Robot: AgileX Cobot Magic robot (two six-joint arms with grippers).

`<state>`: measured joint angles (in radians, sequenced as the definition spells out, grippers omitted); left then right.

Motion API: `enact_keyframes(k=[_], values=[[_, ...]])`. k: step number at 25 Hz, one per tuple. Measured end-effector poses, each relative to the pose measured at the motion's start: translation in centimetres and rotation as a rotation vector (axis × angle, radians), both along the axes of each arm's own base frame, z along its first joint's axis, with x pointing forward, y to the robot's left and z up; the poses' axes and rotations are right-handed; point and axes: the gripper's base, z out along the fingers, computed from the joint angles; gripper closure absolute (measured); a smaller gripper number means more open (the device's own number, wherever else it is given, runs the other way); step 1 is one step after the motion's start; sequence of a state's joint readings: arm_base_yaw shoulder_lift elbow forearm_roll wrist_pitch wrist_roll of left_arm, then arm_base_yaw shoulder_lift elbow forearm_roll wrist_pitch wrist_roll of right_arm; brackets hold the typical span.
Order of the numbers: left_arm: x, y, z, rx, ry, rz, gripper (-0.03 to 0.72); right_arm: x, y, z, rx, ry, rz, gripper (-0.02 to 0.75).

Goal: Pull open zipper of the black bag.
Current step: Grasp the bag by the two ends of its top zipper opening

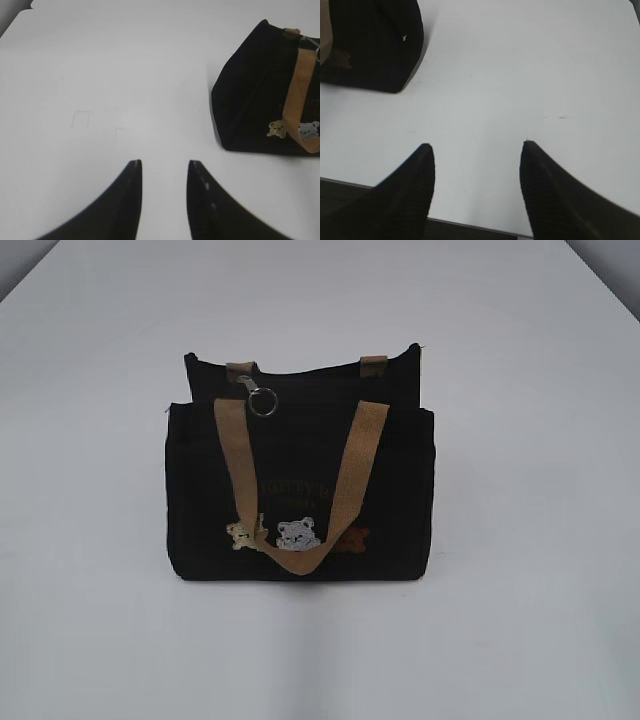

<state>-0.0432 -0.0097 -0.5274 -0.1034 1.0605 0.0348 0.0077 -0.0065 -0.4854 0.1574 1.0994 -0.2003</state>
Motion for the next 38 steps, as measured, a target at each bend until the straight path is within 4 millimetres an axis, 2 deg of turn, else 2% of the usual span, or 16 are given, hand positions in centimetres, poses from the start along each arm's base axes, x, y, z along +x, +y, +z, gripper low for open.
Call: enact_keyframes(k=[15,18,21,25,28,30,33,38], values=[[0.0,-0.3,0.0,-0.028,-0.001,-0.02,0.453,0.0,0.0,0.0,0.0,0.0,0.0,0.309],[0.4,-1.4,0.4,-0.073,-0.003,-0.131,0.443,0.0,0.0,0.0,0.0,-0.001,0.0,0.309],[1.7,-2.9,1.8,-0.026,-0.09,-0.334,0.425,0.0,0.0,0.0,0.0,-0.001,0.0,0.309],[6.0,-3.5,3.5,0.048,-0.259,-0.412,0.363,0.0,0.0,0.0,0.0,-0.001,0.0,0.309],[10.6,-4.0,3.2,0.069,-0.245,-0.456,0.309,0.0,0.0,0.0,0.0,-0.001,0.0,0.309],[14.0,-4.4,2.1,0.1,-0.203,-0.513,0.293,0.0,0.0,0.0,0.001,-0.001,-0.001,0.309],[18.9,-4.9,-1.0,0.096,-0.112,-0.562,0.286,0.0,0.0,0.0,0.001,-0.001,-0.001,0.309],[22.8,-5.5,-5.8,0.15,-0.021,-0.686,0.285,0.0,0.0,0.0,0.001,-0.001,-0.001,0.309]])
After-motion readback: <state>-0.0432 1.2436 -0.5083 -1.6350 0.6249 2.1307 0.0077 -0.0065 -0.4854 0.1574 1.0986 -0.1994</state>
